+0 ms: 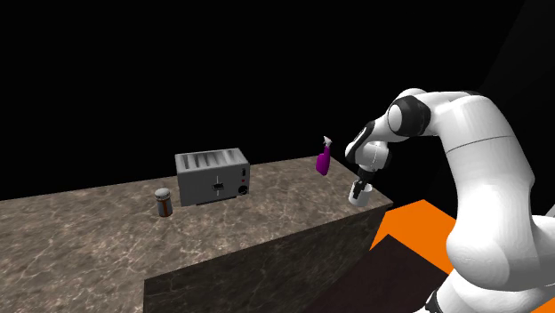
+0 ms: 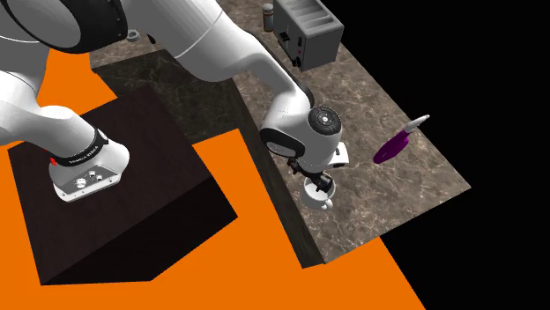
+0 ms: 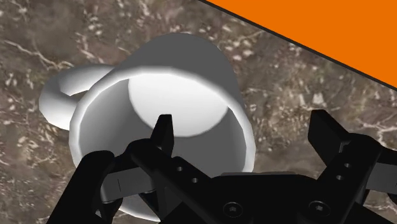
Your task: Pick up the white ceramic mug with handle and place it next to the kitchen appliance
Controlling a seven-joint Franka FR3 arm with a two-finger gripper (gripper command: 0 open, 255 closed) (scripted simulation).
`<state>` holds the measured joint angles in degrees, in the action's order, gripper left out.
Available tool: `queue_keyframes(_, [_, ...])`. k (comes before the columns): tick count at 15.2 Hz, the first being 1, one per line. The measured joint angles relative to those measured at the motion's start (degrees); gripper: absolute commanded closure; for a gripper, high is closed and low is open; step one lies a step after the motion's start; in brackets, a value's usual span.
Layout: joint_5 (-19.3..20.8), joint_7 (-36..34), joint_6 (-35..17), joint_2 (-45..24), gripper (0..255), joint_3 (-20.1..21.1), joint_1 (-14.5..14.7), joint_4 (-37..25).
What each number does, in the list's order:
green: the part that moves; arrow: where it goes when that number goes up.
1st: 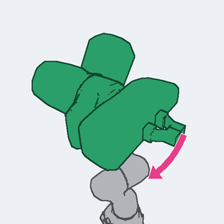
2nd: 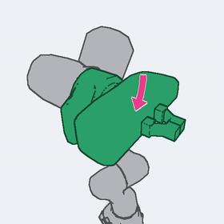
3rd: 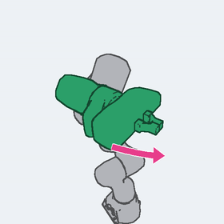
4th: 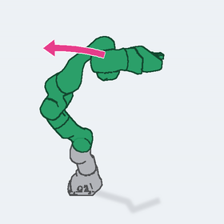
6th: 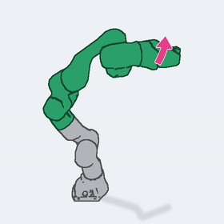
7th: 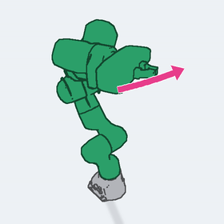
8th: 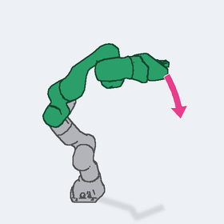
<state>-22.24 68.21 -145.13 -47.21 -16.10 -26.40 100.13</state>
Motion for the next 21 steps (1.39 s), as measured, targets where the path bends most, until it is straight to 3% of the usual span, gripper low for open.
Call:
queue_keyframes(1, [0.0, 0.0, -0.01, 0.0, 0, 0.0, 0.0, 0.0])
queue_keyframes(2, [0.0, 0.0, -0.01, 0.0, 255, 0.0, 0.0, 0.0])
queue_keyframes(12, [0.0, 0.0, 0.0, 0.0, 255, 0.0, 0.0, 0.0])
queue_keyframes(21, [1.49, -1.0, 3.24, 4.91, 255, -1.68, 1.31, 1.74])
